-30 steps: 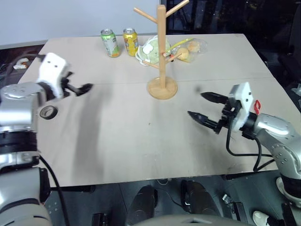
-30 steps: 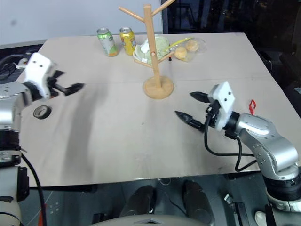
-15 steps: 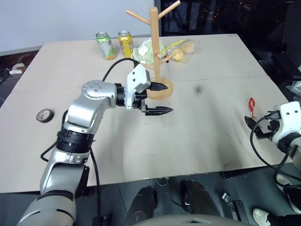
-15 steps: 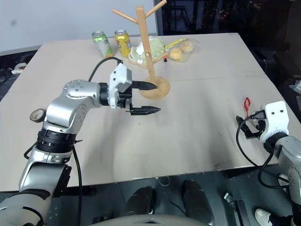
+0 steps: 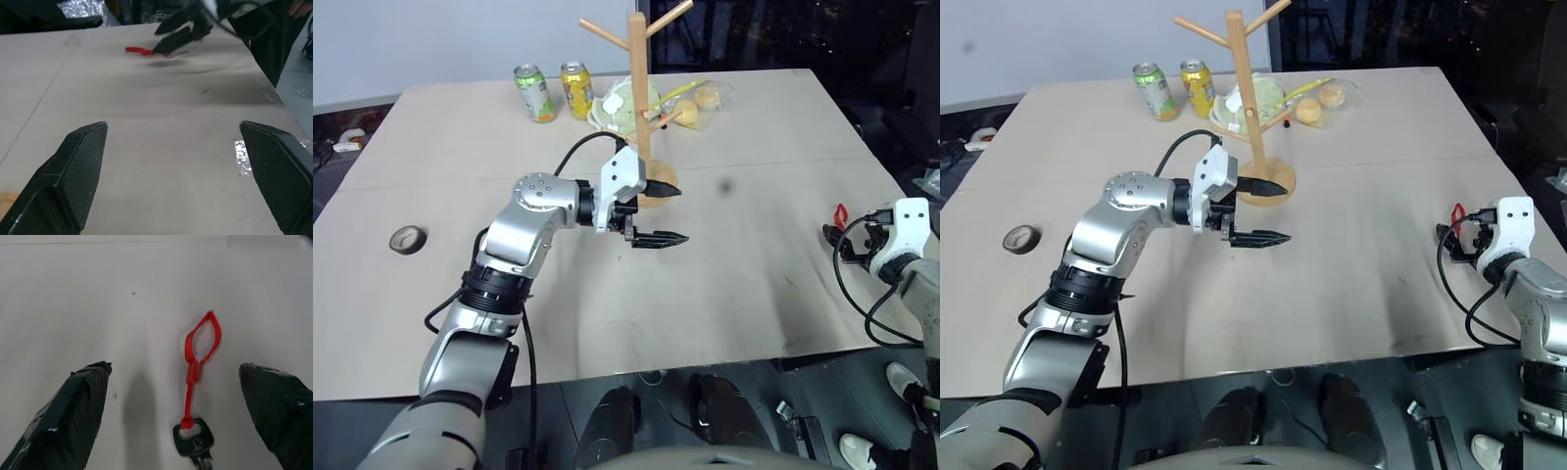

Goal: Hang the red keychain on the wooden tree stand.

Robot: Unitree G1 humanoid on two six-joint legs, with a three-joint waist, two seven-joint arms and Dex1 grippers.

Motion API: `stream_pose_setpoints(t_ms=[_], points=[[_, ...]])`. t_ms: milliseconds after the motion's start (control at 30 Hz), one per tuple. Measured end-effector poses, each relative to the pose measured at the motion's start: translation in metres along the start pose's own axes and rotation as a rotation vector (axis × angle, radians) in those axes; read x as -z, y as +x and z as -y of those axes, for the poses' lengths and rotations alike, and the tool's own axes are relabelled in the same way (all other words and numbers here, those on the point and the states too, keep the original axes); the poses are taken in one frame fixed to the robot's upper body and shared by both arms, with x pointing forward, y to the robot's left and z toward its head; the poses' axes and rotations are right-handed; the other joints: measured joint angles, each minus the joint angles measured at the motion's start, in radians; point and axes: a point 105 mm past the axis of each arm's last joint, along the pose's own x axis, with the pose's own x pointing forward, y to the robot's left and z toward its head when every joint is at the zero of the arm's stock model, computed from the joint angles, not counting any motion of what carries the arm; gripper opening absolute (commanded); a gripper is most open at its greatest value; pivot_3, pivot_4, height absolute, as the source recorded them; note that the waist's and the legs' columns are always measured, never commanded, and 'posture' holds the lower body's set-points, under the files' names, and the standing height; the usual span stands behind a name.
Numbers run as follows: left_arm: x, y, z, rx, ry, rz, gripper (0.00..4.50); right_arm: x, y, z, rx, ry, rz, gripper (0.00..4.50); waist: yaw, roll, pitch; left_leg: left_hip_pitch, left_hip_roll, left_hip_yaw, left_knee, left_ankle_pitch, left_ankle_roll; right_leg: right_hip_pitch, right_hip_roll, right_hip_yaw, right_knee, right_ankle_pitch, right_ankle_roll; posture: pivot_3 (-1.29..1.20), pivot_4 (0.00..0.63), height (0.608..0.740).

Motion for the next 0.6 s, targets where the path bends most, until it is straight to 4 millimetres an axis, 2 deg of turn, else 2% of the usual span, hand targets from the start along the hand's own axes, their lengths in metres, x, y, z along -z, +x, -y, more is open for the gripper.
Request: stream_pose_setpoints(t_ms=[167,600], points=[[-0.003,0.003,0.001,0.012,0.006,0.012,4.44,0.017,0.011,0.008,-0.023,-0.009,-0.023,4.50,-0.003,0.001,0.000,0.000,0.000,0.001,0.000,0.000,0.001,0.000,0.000,0.001,0.000,0.000,0.000,0.00,0.150,0.740],[-0.011,0.006,-0.001,0.022,0.026,0.026,4.44,0.012,0.026,0.016,-0.111,0.002,-0.005,4.50,-0.007,0.000,0.000,0.003,0.000,0.004,0.003,0.000,0.001,0.002,0.001,0.005,0.000,0.002,0.004,0.00,0.150,0.740]])
